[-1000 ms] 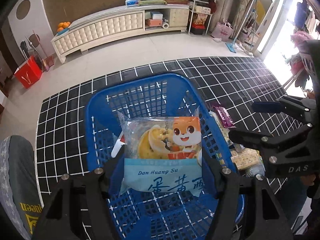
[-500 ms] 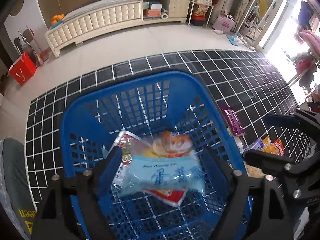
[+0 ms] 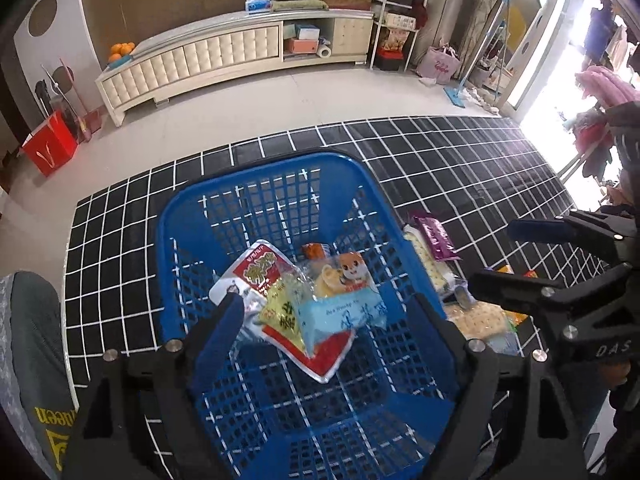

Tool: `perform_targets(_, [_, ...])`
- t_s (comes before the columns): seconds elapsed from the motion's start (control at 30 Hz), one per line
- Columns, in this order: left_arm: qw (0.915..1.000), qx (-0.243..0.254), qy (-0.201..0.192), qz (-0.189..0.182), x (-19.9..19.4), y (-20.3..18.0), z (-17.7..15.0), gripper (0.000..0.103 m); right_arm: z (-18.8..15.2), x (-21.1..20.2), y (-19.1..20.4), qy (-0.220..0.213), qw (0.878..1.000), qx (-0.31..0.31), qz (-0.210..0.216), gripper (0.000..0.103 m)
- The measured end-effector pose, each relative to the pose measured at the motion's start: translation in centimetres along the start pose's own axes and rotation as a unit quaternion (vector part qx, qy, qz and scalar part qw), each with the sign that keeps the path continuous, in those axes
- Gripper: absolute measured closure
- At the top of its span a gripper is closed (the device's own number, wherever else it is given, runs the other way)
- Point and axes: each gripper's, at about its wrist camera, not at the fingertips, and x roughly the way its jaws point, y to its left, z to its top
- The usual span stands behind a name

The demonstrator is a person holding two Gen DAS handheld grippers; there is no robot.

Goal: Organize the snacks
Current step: 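Lower the blue pastry bag into the basket and open the left tool, then move the right tool toward the cracker packs and purple pouch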

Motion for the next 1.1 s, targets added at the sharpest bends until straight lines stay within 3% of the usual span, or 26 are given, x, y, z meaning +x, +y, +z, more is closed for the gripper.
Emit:
perform_targets(0.4, [0.9991, 0.02, -0.035, -0.013, -4.7, -5.0, -1.7, 0.021, -2.9, -4.8, -0.7, -0.026, 1.0, 0.001, -0.009, 0.017])
perform_targets(0.63, [0.9986, 0.031, -0.04, -0.017, -5.0, -8.6, -2.3, 0.021, -5.0, -7.1, -3.9, -0.036, 0.999, 0.014, -0.022, 0.017])
perform_targets(0.9, [0.9974, 0.049, -0.052, 0.006, -3.9, -13.0, -4.3, 0.021, -8.0, -6.9, -8.1, -0.021, 0.999, 0.022, -0.022, 0.017])
perform_targets(1.1, [0.9984, 0.014, -0.05, 0.024, -3.2, -14.1, -6.8, 0.021, -10.1, -5.4, -10.2, -0.011, 1.0, -0.001, 0.008, 0.017])
